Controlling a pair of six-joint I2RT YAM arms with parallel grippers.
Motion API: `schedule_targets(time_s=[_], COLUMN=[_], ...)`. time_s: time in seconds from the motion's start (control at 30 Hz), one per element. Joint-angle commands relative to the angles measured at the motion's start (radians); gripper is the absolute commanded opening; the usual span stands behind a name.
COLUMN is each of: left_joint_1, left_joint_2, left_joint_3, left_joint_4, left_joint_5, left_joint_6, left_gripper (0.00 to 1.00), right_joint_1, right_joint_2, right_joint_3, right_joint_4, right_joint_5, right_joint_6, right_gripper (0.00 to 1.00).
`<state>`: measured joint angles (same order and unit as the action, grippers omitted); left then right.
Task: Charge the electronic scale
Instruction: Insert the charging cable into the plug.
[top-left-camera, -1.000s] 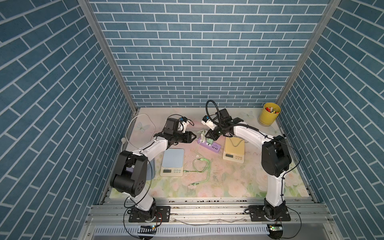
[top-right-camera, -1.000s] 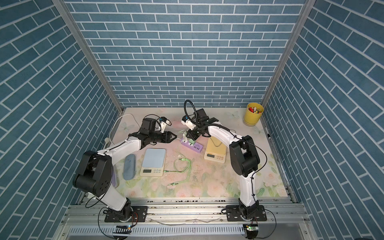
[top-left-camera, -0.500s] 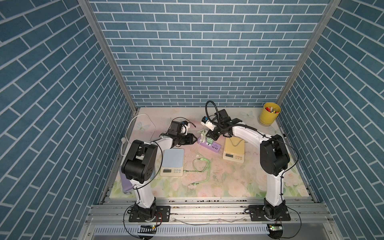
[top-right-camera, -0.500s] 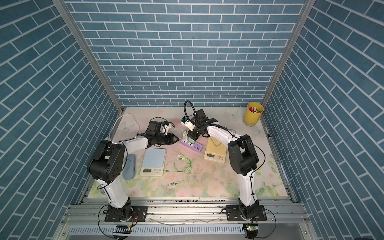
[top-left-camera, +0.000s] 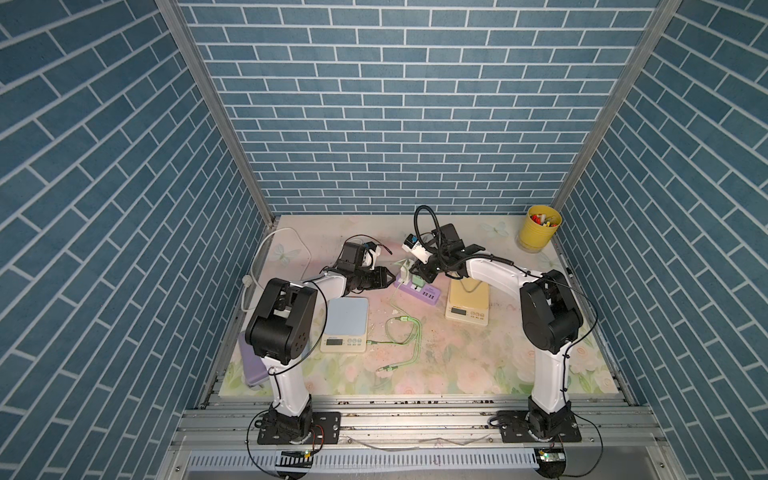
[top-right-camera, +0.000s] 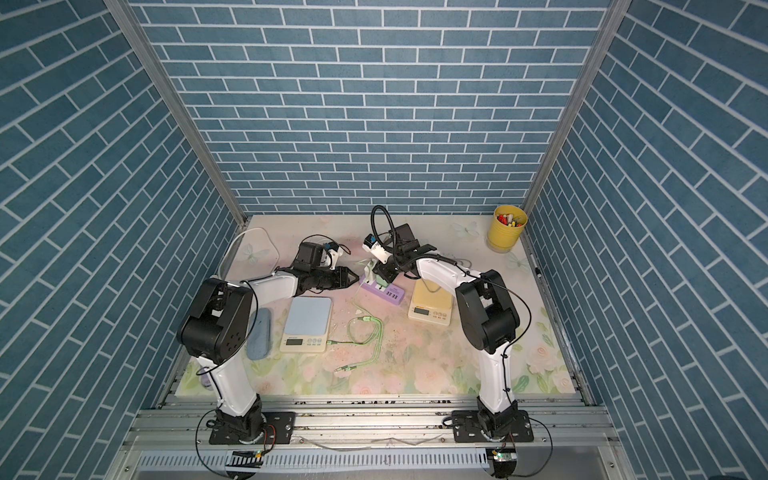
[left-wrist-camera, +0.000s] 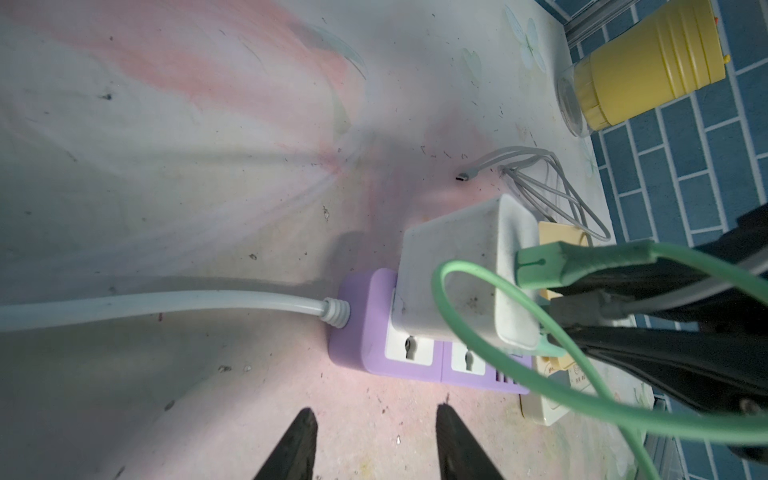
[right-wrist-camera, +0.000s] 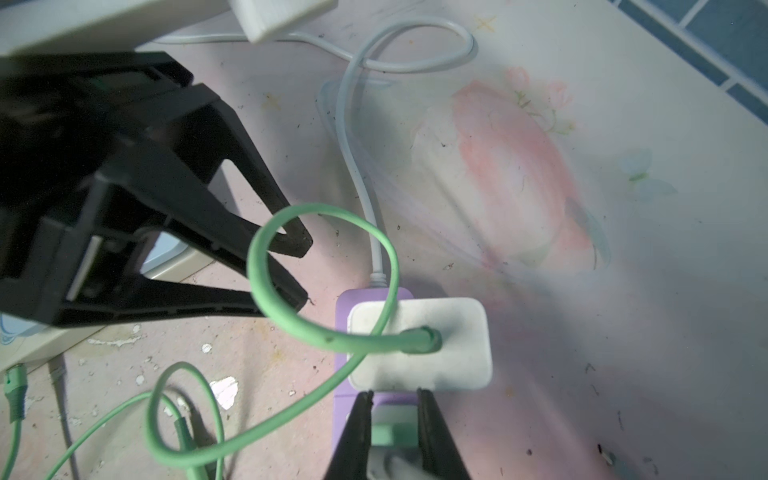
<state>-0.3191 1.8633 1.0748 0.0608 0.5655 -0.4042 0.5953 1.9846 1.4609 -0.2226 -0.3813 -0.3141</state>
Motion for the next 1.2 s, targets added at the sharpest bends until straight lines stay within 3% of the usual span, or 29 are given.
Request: schedule_targets(time_s=[0.0, 0.27, 0.53, 0.77, 0.8, 0.87, 0.93, 1.03, 1.17], left_joint_1=[0.002, 0.002, 0.002, 0.002, 0.003, 0.002, 0.003, 0.003, 0.003], left_joint_2=[0.013, 0.013, 0.004, -0.025, -0.032, -0.053, -0.084, -0.131, -0.190], left_joint_3=[0.016, 0.019, 0.013, 0.015, 0.019, 0.029, 0.041, 0.054, 0.070], left_joint_4=[-0.009, -0.020, -0.032, -0.067, -0.077, -0.107, -0.138, -0.183, -0.231], left_joint_5=[0.004, 0.005, 0.003, -0.022, -0.029, -0.047, -0.072, -0.110, -0.143], left_joint_6=[0.005, 0.004, 0.002, 0.024, 0.031, 0.050, 0.073, 0.100, 0.133], left_gripper=[0.49, 0.48, 0.48, 0.48, 0.48, 0.48, 0.49, 0.50, 0.51], right_joint_1=[0.004, 0.004, 0.004, 0.004, 0.004, 0.005, 0.004, 0.004, 0.005], right_joint_2=[-0.020, -0.025, 0.044, 0.018, 0.005, -0.027, -0.061, -0.099, -0.149], right_joint_3=[-0.119, -0.252, -0.251, -0.297, -0.279, -0.237, -0.176, -0.070, 0.042], right_joint_4=[0.046, 0.125, 0.010, 0.014, 0.003, -0.014, -0.038, -0.098, -0.178], right_joint_5=[-0.003, 0.007, 0.047, 0.082, 0.089, 0.097, 0.094, 0.099, 0.052], right_joint_6=[0.021, 0.081, 0.178, 0.258, 0.265, 0.277, 0.283, 0.294, 0.297], right_gripper=[0.00, 0.00, 0.00, 0.00, 0.02, 0.25, 0.39, 0.49, 0.52])
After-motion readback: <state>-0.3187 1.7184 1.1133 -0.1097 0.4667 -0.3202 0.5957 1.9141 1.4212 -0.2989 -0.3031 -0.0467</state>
